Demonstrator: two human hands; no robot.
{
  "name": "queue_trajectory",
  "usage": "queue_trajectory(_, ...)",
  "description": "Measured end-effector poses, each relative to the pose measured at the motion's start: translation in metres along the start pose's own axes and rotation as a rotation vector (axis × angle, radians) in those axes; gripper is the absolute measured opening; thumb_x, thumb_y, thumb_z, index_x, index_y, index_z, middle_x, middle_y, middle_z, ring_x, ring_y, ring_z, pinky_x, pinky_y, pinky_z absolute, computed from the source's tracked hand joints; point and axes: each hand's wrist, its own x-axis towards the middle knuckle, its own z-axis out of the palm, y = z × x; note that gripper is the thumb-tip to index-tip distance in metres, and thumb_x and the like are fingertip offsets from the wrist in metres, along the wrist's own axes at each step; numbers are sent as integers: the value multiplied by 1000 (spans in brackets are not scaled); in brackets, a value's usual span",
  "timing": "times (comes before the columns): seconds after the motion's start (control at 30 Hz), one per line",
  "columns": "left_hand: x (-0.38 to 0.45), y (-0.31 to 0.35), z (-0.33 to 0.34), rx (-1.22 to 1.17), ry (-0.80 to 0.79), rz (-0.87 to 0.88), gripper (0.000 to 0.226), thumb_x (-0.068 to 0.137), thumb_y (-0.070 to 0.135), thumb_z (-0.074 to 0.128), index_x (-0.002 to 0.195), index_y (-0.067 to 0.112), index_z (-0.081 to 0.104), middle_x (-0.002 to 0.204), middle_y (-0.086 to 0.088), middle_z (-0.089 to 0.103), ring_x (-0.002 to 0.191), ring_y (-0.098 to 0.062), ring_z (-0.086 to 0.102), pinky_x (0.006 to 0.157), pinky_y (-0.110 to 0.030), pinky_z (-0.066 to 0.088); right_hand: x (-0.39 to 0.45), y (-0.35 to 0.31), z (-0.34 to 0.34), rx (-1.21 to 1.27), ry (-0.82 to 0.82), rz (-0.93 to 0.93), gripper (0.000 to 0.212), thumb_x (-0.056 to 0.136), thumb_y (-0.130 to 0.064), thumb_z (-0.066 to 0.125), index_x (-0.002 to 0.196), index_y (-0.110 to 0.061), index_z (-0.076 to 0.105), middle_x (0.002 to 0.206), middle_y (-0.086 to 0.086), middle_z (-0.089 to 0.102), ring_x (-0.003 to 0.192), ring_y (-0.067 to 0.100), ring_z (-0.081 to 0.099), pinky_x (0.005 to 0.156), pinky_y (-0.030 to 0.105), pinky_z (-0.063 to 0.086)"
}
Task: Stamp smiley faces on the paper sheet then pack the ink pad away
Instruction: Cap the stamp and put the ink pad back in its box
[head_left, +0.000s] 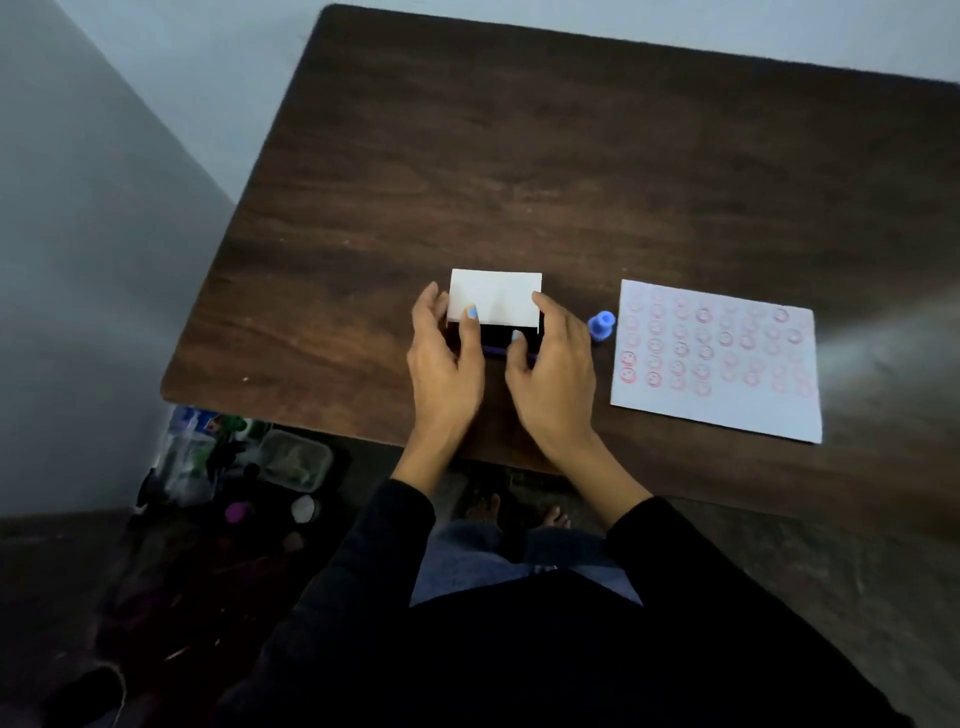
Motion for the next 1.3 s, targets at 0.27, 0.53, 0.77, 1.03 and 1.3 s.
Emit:
queue_trajectory(0.27, 3, -6, 18, 101, 5, 48, 51, 89, 13, 54, 137, 8, 37, 121, -8, 66, 118, -17, 57, 103, -27, 40, -5, 22, -12, 79, 19, 192, 41, 87, -10, 52, 128, -12, 46, 123, 9, 58, 112, 23, 51, 92, 33, 42)
queue_trajectory(0.53, 4, -14, 15, 72, 67, 4, 58, 85, 8, 59, 138, 5, 36, 112, -9, 70, 107, -11, 61, 85, -3, 36, -11, 25, -4, 125, 26, 201, 42, 83, -13, 59, 124, -9, 51, 121, 11, 59, 112, 24, 54, 96, 44, 47)
queue_trajectory(0.77, 6, -19, 12, 55, 50, -41, 63, 83, 3, 61, 140, 7, 34, 110, -9, 71, 94, -2, 60, 76, 9, 34, -13, 26, -1, 145, 66, 185, 35, 82, -7, 58, 117, -3, 56, 116, 14, 61, 108, 27, 57, 94, 46, 48)
queue_trajectory(1.03, 10, -21, 12, 11, 7, -64, 56, 82, -1, 63, 133, 10, 44, 111, -13, 70, 94, -3, 62, 78, -2, 47, -11, 30, -2, 120, 14, 155, 37, 81, -3, 60, 117, -1, 58, 121, 16, 60, 111, 28, 57, 96, 46, 48)
queue_trajectory(1.3, 14, -20, 13, 41, -27, -53, 43, 78, -1, 67, 119, 6, 56, 112, -13, 68, 98, -13, 66, 86, -23, 54, -9, 34, -4, 68, -9, 118, 34, 82, -5, 65, 116, 1, 61, 121, 17, 60, 112, 28, 57, 98, 44, 47)
